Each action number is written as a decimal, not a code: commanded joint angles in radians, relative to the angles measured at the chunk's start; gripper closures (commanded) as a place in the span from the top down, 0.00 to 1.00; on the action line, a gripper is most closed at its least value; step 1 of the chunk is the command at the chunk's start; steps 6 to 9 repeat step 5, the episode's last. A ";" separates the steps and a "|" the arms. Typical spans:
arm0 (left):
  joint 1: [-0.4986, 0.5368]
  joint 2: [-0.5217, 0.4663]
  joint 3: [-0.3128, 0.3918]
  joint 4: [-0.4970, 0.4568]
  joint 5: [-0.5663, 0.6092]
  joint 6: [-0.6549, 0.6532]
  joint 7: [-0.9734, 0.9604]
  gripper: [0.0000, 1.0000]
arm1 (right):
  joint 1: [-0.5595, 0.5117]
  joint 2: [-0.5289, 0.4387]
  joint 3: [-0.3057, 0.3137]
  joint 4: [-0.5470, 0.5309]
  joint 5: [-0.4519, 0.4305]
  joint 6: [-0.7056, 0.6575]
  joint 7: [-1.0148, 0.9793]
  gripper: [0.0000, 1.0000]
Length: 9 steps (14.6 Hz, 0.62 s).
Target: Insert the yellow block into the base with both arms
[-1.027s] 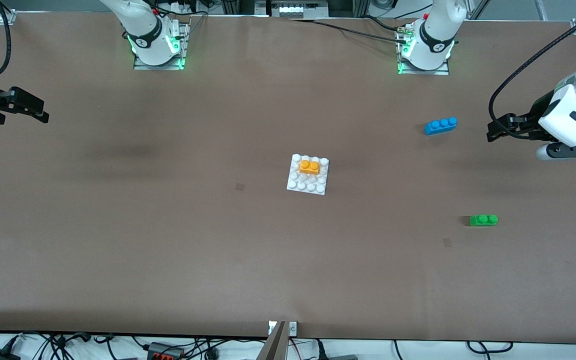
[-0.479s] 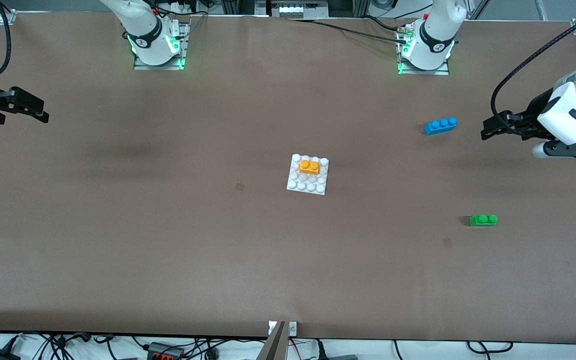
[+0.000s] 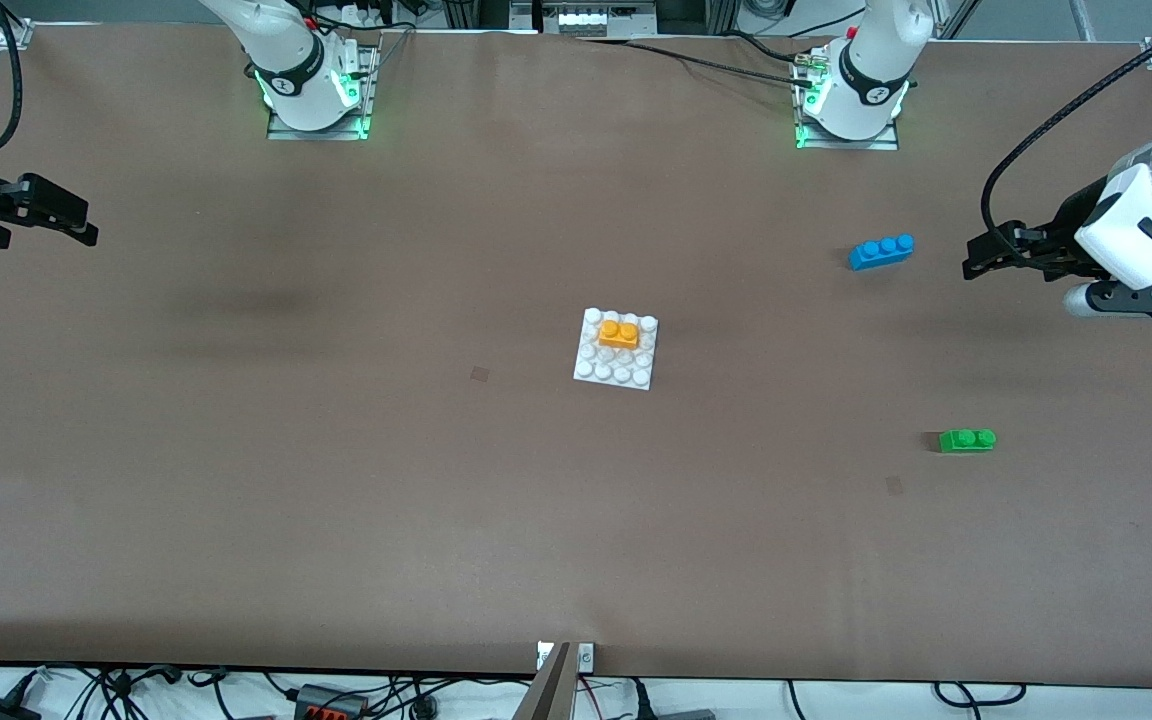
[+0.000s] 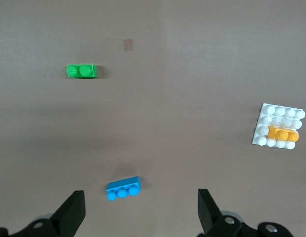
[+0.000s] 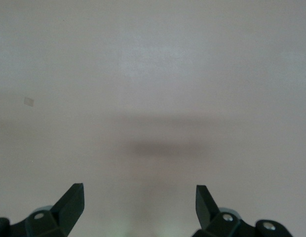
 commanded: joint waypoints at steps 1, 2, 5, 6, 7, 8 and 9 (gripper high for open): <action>-0.004 -0.005 0.007 0.005 0.008 -0.014 0.013 1.00 | 0.004 -0.004 0.001 0.009 -0.008 -0.014 0.003 1.00; -0.004 -0.005 0.007 0.005 0.008 -0.014 0.014 1.00 | 0.004 -0.004 0.001 0.009 -0.008 -0.014 0.003 1.00; -0.004 -0.005 0.007 0.005 0.007 -0.014 0.015 1.00 | 0.004 -0.004 0.001 0.009 -0.008 -0.014 0.003 1.00; -0.004 -0.005 0.007 0.005 0.007 -0.014 0.015 1.00 | 0.004 -0.004 0.001 0.009 -0.008 -0.014 0.003 1.00; -0.004 -0.005 0.007 0.005 0.007 -0.014 0.015 1.00 | 0.004 -0.004 0.001 0.009 -0.008 -0.014 0.003 1.00; -0.004 -0.005 0.007 0.005 0.007 -0.014 0.015 1.00 | 0.004 -0.004 0.001 0.009 -0.008 -0.014 0.003 1.00; -0.004 -0.005 0.007 0.005 0.007 -0.014 0.015 1.00 | 0.004 -0.004 0.001 0.009 -0.008 -0.014 0.003 1.00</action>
